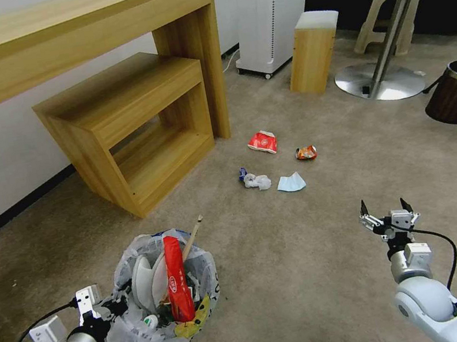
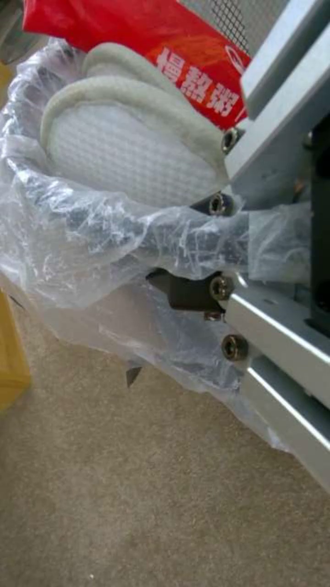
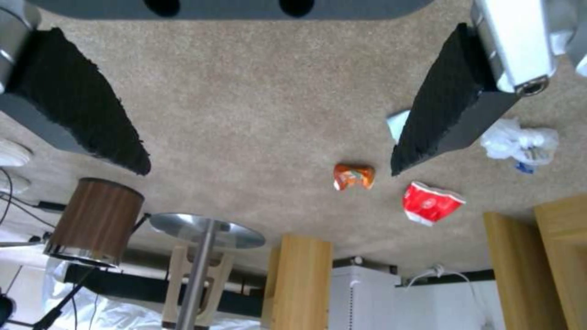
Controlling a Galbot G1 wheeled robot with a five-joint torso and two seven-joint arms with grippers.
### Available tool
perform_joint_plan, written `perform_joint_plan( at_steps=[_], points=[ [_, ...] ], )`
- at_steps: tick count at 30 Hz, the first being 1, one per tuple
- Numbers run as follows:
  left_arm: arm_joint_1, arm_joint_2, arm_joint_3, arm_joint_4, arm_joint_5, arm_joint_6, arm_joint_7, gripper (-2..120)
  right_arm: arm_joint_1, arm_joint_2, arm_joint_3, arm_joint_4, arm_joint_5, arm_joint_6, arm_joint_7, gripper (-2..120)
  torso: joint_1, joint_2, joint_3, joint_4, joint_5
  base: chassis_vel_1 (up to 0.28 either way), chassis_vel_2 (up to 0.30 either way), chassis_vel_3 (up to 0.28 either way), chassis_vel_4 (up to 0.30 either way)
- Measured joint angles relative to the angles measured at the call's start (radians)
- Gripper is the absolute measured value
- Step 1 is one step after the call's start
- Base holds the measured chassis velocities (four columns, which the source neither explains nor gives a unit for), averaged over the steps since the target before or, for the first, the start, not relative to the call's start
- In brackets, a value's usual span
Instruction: Pick up the trash bin and place the garbage on the floor into it.
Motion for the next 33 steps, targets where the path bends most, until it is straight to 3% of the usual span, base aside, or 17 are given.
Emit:
perform_joint_plan(
  at_steps=[23,33],
  points=[
    [-0.007,0.014,0.001,0.011,-0.008,0.001,0.000,1,0.018,0.001,-0.008,-0.009,0.018,0.004,-0.015,100,0.000,0.000,0.000,-0.0006,0.0000,-0.004,-0.004,-0.002,-0.008],
    [-0.011,0.096,-0.024,-0.017,-0.084,0.068,-0.039,1,-0.012,-0.018,-0.015,0.024,0.033,-0.007,-0.038,100,0.000,0.000,0.000,-0.0003,0.0000,0.000,0.000,0.000,0.000]
  ],
)
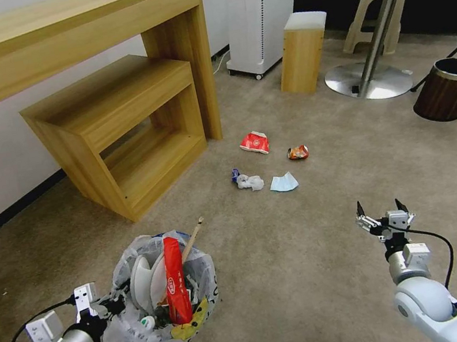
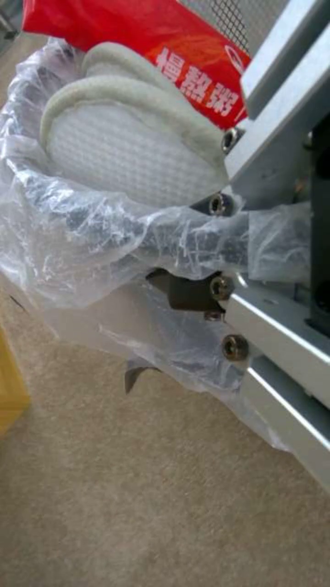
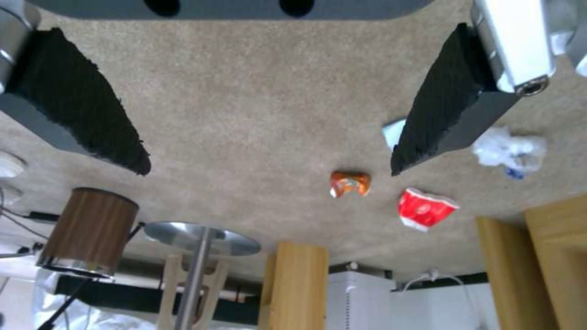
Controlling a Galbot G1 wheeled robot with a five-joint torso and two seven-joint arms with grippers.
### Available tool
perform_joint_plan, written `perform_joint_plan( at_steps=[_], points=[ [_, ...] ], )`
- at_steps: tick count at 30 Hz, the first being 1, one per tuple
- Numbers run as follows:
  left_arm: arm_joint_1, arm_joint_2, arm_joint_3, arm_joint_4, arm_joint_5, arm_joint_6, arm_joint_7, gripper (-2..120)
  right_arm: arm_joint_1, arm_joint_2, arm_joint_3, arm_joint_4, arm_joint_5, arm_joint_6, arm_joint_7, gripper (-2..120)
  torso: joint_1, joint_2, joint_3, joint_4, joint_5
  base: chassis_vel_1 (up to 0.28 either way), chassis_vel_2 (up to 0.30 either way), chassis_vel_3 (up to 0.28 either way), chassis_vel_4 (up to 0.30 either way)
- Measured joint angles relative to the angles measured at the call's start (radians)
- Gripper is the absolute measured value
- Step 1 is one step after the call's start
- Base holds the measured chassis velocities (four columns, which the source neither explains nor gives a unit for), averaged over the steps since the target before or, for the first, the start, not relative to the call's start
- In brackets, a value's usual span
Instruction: Pick up the trash bin and place the garbage on the floor into it.
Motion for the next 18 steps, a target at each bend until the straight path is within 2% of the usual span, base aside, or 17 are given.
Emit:
perform_joint_plan(
  at_steps=[5,18],
  points=[
    [-0.005,0.028,-0.007,-0.006,-0.031,0.010,-0.014,1,-0.017,-0.003,0.008,0.019,0.002,-0.005,-0.010,100,0.000,0.000,0.000,0.0000,-0.0001,0.000,0.000,0.000,0.000],
    [0.002,0.048,-0.006,-0.030,-0.088,0.023,-0.043,1,-0.046,0.000,0.024,0.042,0.001,-0.006,-0.026,100,0.000,0.000,0.000,0.0001,0.0000,-0.003,0.002,0.004,-0.004]
  ],
)
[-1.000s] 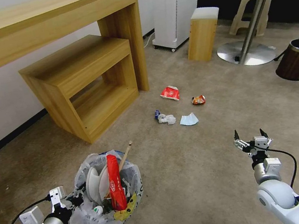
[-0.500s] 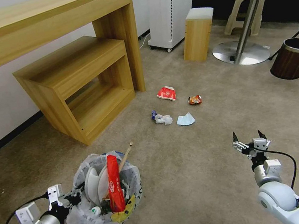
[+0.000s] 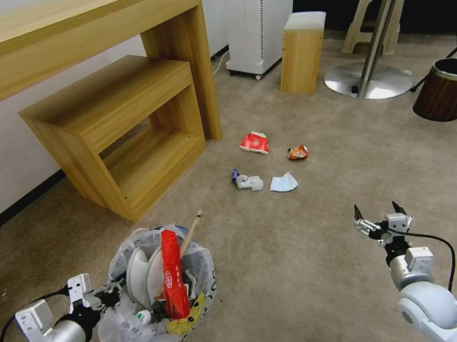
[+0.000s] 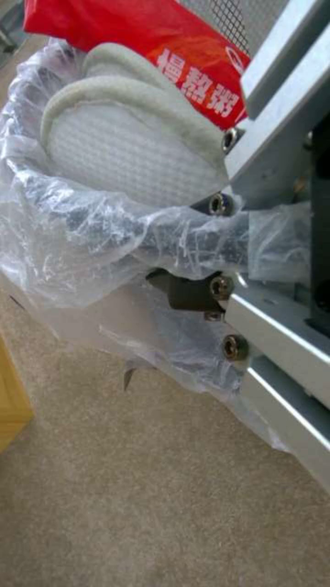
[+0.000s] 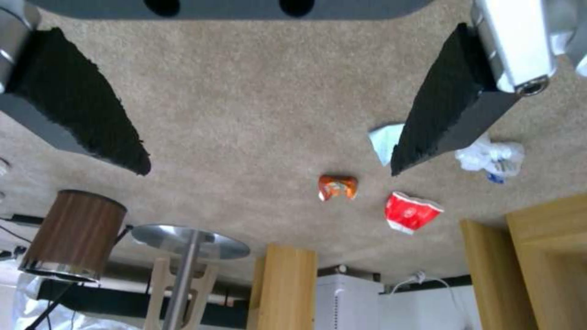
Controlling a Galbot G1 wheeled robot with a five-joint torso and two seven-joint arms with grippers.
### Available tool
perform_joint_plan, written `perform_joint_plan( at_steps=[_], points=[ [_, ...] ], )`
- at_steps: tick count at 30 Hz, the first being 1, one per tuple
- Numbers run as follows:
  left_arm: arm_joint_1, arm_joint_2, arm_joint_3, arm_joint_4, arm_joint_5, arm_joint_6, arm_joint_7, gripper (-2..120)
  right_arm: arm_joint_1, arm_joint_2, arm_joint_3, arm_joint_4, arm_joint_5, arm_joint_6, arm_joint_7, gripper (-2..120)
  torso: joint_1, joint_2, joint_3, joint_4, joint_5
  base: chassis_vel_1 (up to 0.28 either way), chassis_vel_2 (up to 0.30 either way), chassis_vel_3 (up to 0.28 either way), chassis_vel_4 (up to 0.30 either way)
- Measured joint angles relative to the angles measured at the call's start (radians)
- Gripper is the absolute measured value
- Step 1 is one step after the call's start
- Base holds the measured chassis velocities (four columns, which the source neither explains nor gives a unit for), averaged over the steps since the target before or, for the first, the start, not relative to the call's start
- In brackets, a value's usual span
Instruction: Pick up the trash bin and place the garbage on the floor into it.
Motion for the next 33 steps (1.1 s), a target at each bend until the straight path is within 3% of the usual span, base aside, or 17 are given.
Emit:
perform_joint_plan(
  at_steps=[33],
  points=[
    [0.000,-0.031,0.017,-0.001,0.030,-0.010,0.013,1,-0.015,-0.002,0.015,0.003,-0.003,0.015,-0.017,100,0.000,0.000,0.000,0.0000,-0.0003,-0.138,0.141,0.142,-0.142]
  ],
)
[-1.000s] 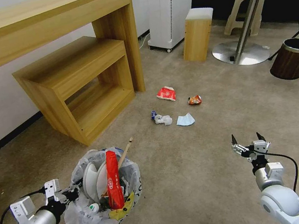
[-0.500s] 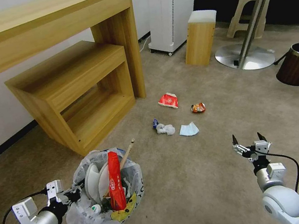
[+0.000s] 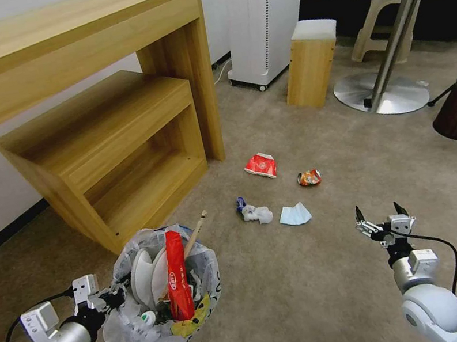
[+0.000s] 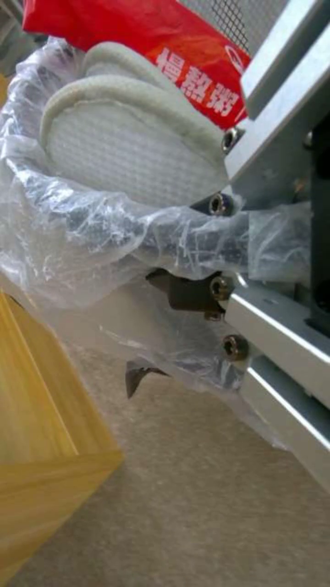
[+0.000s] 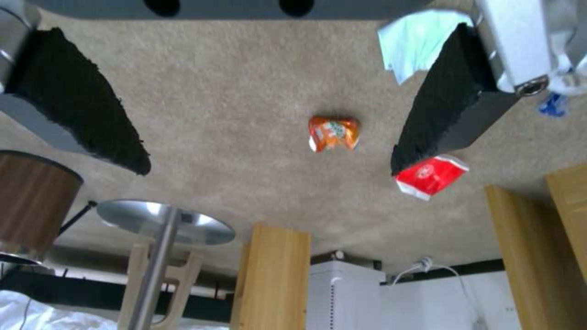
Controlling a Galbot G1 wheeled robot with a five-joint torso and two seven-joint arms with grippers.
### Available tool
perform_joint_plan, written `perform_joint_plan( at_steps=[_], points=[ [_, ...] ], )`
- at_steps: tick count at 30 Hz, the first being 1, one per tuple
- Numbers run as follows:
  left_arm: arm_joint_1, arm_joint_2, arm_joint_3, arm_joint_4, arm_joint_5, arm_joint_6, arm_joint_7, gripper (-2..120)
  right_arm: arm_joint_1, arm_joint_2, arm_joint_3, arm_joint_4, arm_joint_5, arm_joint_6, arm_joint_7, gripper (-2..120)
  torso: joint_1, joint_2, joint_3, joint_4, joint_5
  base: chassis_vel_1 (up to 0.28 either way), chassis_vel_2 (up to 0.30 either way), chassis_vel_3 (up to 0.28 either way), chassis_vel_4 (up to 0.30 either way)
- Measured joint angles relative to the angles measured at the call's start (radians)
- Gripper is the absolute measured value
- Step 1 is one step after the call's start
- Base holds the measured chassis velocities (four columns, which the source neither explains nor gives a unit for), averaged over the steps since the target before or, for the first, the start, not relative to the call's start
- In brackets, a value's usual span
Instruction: Pick up the trash bin and place the garbage on the floor into it.
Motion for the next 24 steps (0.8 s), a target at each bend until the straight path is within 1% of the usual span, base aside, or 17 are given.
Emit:
perform_joint_plan(
  at_steps=[18,24],
  points=[
    [-0.008,-0.010,0.005,0.028,0.018,-0.008,0.012,1,0.022,-0.008,-0.026,-0.026,0.003,0.018,-0.030,100,0.000,0.000,0.000,-0.0001,0.0004,-0.148,0.153,0.148,-0.146],
    [-0.012,-0.006,0.006,0.034,0.018,-0.008,0.012,1,0.029,-0.016,-0.034,-0.033,-0.003,0.015,-0.053,100,0.000,0.000,0.000,-0.0001,0.0003,-0.077,0.077,0.063,-0.081]
  ],
)
